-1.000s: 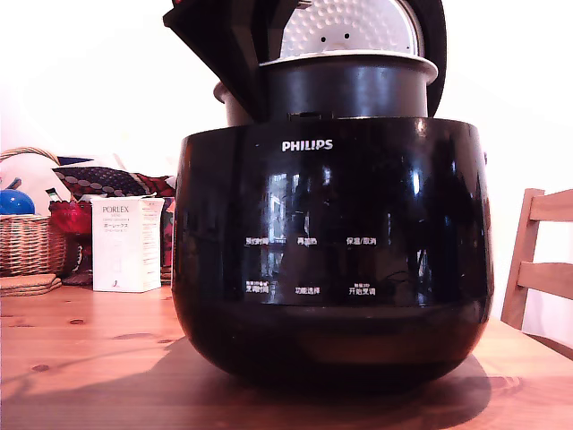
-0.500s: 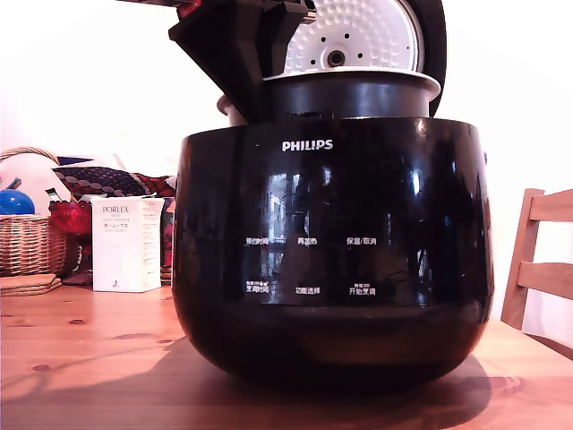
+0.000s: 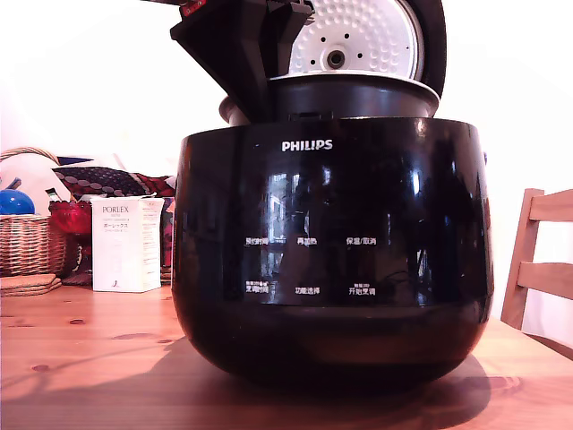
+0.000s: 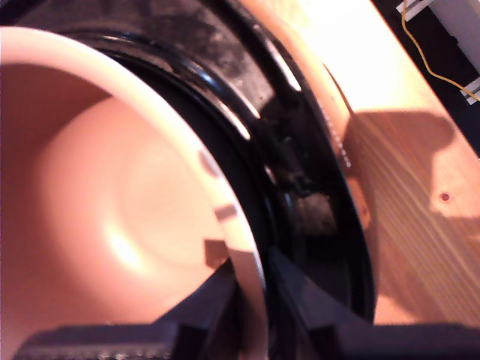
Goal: Place the pot you are holding inside the rice cooker
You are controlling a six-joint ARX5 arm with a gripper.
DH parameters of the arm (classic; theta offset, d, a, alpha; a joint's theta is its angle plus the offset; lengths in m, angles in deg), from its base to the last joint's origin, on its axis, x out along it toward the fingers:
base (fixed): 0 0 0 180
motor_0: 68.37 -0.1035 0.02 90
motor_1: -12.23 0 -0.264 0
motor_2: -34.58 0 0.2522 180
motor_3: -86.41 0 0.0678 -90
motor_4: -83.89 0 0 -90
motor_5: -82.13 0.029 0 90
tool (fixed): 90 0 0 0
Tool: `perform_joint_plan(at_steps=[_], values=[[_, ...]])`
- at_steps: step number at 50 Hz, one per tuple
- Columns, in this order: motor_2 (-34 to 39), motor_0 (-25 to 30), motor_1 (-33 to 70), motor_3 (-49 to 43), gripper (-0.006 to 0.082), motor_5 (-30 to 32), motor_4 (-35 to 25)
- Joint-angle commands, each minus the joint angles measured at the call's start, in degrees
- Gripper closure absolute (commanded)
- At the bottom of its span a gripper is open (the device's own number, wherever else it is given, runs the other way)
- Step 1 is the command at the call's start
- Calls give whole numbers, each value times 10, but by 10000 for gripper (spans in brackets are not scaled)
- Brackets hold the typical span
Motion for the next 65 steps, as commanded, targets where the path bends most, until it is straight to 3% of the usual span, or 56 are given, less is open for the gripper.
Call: perform_joint_plan(at_steps=[1,9,31,44,49,54,56,57,61,63,65], values=[[-7,7,1,-2,685,-2,-7],[-7,7,1,-1,611,-9,-7],[-11,6,-1,-15,611,-68,3],[-63,6,-3,-52,619,-124,2],[-90,5,-4,-72,683,-140,4],[-114,-5,-4,-94,795,-199,16],[-120,-11,-4,-94,790,-202,16],[-122,-14,-5,-94,789,-247,30],[-129,-31,-8,-94,789,-304,49],[-129,-42,-11,-94,790,-304,57],[-129,-54,-12,-93,789,-348,63]])
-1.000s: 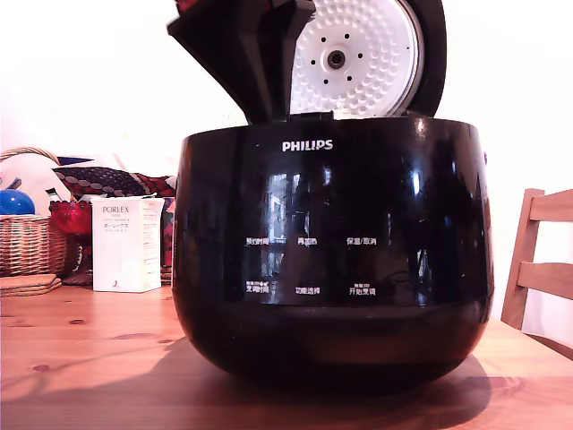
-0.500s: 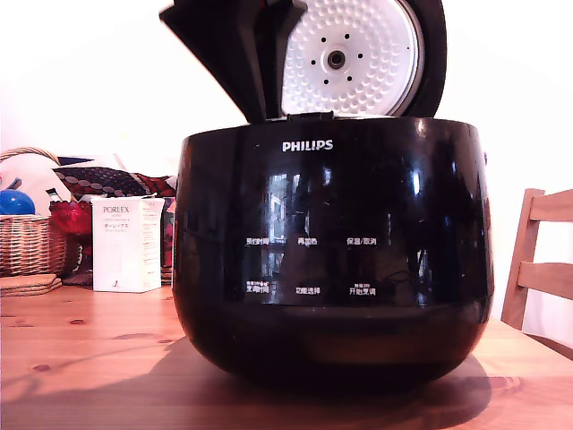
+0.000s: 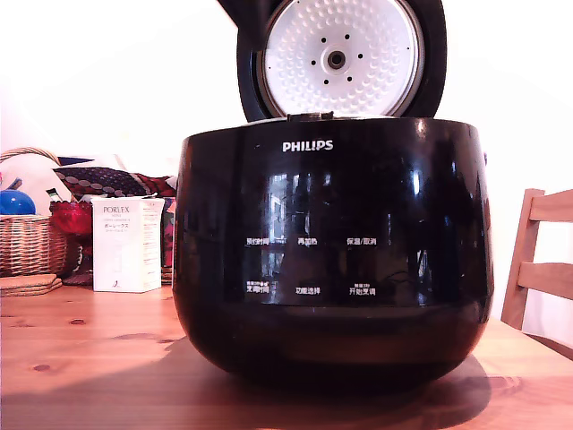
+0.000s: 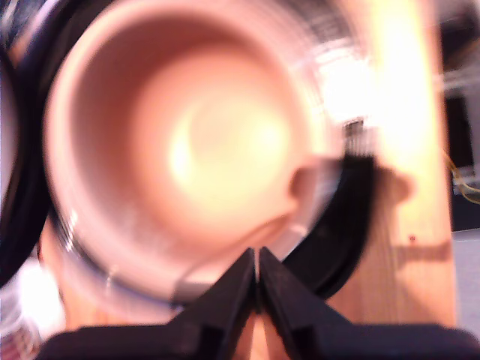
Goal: Place the pot you are holding inside the rice cooker
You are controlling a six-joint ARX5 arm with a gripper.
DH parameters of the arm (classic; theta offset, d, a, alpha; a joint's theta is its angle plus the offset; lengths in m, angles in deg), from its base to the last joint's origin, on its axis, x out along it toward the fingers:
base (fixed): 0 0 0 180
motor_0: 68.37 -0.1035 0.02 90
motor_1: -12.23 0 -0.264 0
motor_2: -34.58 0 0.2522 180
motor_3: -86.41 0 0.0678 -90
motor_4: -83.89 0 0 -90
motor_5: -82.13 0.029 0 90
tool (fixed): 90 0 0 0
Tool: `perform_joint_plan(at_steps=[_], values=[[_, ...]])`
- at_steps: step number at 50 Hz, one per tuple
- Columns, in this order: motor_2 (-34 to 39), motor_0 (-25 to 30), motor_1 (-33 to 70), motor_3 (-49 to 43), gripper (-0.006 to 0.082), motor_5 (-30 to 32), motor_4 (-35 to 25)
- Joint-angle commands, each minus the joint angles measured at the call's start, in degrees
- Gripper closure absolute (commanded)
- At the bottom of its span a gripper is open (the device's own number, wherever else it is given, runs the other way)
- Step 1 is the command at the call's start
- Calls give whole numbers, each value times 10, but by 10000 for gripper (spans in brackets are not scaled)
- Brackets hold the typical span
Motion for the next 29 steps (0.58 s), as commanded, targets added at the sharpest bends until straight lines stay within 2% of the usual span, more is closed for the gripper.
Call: perform_joint_plan(at_steps=[1,3,16,29], values=[[-2,-26,-12,2,789,-59,15],[-2,-40,-14,2,789,-105,17],[-2,-149,-36,12,789,-186,13],[-2,-230,-43,15,789,-213,12]])
